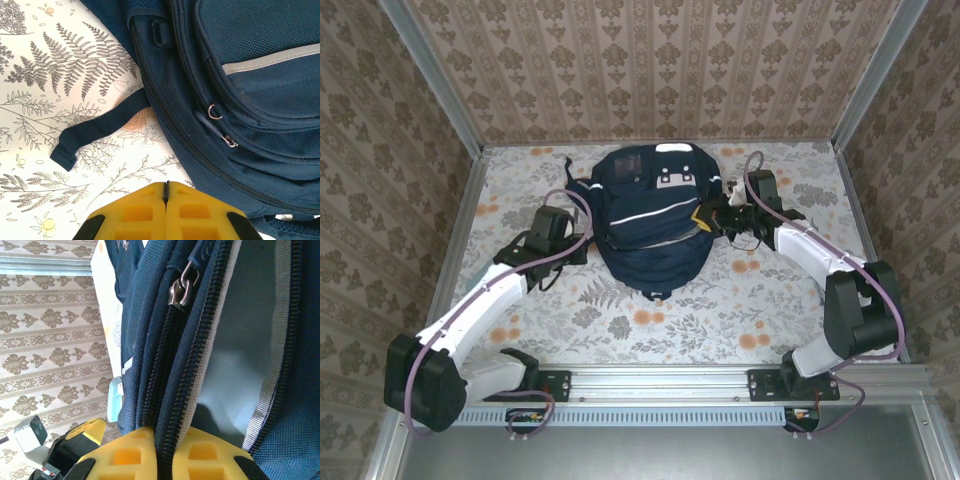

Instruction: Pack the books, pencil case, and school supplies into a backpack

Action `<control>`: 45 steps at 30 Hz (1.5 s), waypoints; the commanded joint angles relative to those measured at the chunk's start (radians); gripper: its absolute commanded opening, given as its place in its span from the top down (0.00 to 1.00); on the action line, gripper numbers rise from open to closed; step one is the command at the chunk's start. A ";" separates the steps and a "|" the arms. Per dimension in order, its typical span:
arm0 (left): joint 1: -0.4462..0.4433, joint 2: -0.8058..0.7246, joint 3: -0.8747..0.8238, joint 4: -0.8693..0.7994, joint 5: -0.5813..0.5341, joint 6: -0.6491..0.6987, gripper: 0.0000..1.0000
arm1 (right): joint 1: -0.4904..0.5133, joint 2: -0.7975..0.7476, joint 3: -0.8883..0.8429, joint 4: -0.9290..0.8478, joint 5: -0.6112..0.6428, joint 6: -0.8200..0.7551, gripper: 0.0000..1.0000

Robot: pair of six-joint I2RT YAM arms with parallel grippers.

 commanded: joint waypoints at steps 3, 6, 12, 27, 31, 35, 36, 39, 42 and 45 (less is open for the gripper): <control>-0.021 0.022 0.069 -0.037 0.041 0.028 0.79 | -0.015 -0.010 0.070 -0.095 0.027 -0.117 0.87; -0.064 0.043 0.120 -0.057 0.035 0.075 0.59 | -0.016 -0.057 0.081 -0.207 0.112 -0.196 0.48; -0.153 0.115 0.210 -0.070 0.002 0.127 0.38 | -0.031 -0.236 0.061 -0.439 0.525 -0.351 0.18; -0.178 0.196 0.289 -0.032 -0.071 0.150 0.06 | -0.531 -0.394 -0.218 -0.539 0.862 -0.343 0.00; -0.176 0.200 0.289 -0.032 -0.061 0.145 0.06 | -0.613 -0.360 -0.245 -0.533 0.870 -0.331 0.00; -0.175 0.198 0.284 -0.030 -0.058 0.142 0.05 | -0.643 -0.348 -0.283 -0.511 0.837 -0.319 0.00; -0.176 0.199 0.285 -0.030 -0.056 0.141 0.05 | -0.644 -0.345 -0.292 -0.504 0.826 -0.314 0.01; -0.176 0.205 0.289 -0.028 -0.048 0.141 0.05 | -0.643 -0.313 -0.312 -0.478 0.752 -0.303 0.00; -0.175 0.215 0.294 -0.025 -0.044 0.138 0.05 | -0.626 -0.284 -0.330 -0.452 0.638 -0.273 0.00; -0.176 0.222 0.299 -0.024 -0.039 0.138 0.04 | -0.554 -0.277 -0.336 -0.396 0.564 -0.221 0.00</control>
